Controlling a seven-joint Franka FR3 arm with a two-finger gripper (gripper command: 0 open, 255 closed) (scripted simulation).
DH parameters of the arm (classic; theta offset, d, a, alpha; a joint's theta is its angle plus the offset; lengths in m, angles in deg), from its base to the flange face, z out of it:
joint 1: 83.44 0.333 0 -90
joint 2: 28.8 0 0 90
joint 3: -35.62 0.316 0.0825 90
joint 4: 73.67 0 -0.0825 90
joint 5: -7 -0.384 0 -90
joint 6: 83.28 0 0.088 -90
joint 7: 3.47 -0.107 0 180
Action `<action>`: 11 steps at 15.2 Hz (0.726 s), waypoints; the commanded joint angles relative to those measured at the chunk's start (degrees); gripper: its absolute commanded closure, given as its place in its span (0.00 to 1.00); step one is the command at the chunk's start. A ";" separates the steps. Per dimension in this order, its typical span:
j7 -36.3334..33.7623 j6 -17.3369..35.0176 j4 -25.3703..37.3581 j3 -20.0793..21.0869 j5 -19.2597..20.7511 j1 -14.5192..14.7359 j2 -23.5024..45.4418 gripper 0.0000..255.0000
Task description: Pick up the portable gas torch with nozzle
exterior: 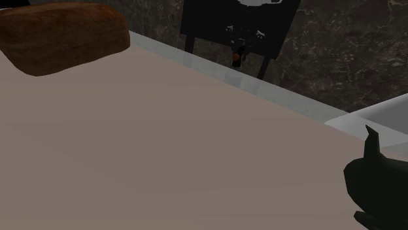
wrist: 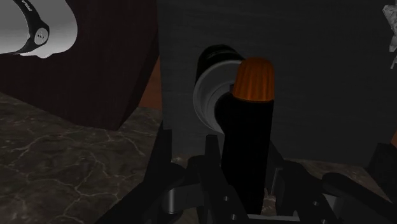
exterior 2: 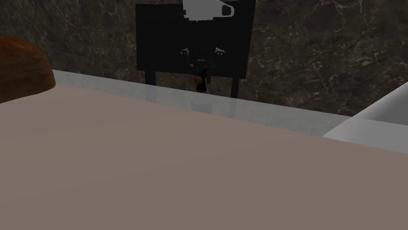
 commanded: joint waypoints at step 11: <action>-0.09 -2.10 2.44 -0.15 0.22 -0.13 0.35 1.00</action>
